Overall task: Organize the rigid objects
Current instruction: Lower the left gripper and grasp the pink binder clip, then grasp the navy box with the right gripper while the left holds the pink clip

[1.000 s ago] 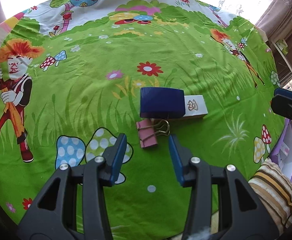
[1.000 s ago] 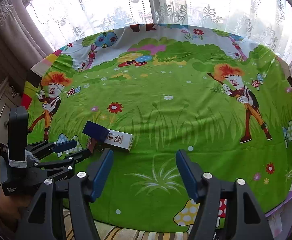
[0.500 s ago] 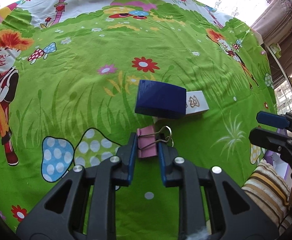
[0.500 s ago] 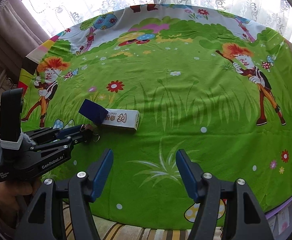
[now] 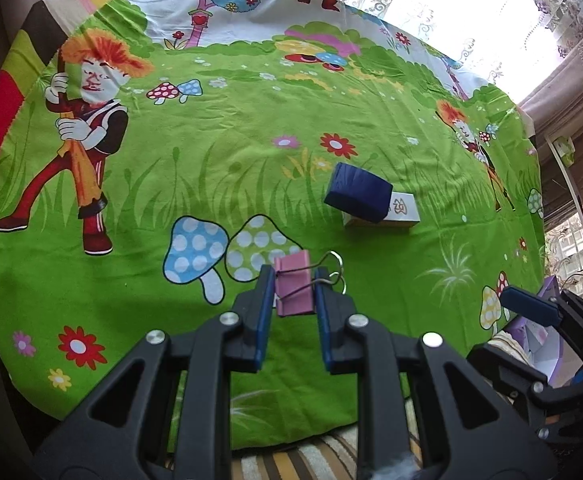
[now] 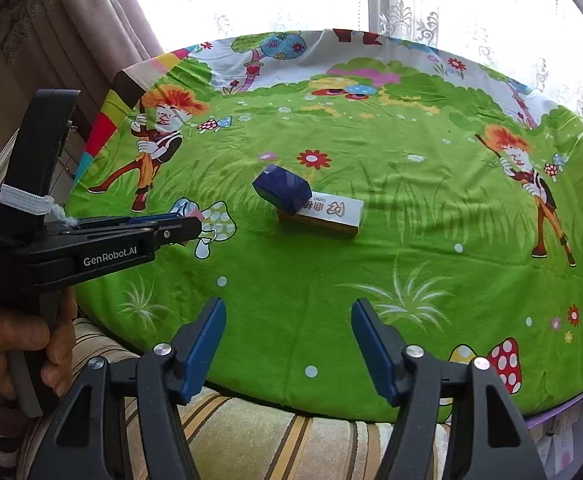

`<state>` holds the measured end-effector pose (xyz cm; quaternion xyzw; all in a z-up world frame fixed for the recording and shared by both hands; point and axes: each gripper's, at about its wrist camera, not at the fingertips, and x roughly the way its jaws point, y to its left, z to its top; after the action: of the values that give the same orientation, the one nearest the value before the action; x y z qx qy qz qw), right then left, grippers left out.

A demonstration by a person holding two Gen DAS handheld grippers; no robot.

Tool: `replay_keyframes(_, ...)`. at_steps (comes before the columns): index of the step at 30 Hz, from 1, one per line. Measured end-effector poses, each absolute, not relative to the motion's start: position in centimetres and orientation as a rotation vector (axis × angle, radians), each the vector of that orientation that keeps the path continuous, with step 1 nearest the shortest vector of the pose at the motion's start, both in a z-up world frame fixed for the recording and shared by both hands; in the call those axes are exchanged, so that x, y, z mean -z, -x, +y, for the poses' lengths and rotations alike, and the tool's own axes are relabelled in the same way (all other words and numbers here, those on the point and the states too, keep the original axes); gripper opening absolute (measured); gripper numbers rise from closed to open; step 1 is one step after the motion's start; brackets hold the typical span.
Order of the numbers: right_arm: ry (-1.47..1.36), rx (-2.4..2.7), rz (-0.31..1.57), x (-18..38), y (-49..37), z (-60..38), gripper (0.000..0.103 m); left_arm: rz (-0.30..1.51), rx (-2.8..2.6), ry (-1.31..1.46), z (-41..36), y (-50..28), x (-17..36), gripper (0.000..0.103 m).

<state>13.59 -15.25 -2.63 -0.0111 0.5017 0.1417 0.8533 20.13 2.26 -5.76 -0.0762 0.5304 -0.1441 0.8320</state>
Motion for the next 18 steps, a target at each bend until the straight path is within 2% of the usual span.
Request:
replay_keyframes(6,0.104,-0.333,0.981,1.4,-12.0,-14.0,0.070,1.134,0.233,0.180,3.3,-19.1,5.8,0.023)
replay_keyframes(18,0.199,-0.374,0.886,-0.3,-9.0,-12.6,0.071,1.066,0.286,0.133,0.2,-19.0,4.2,0.023)
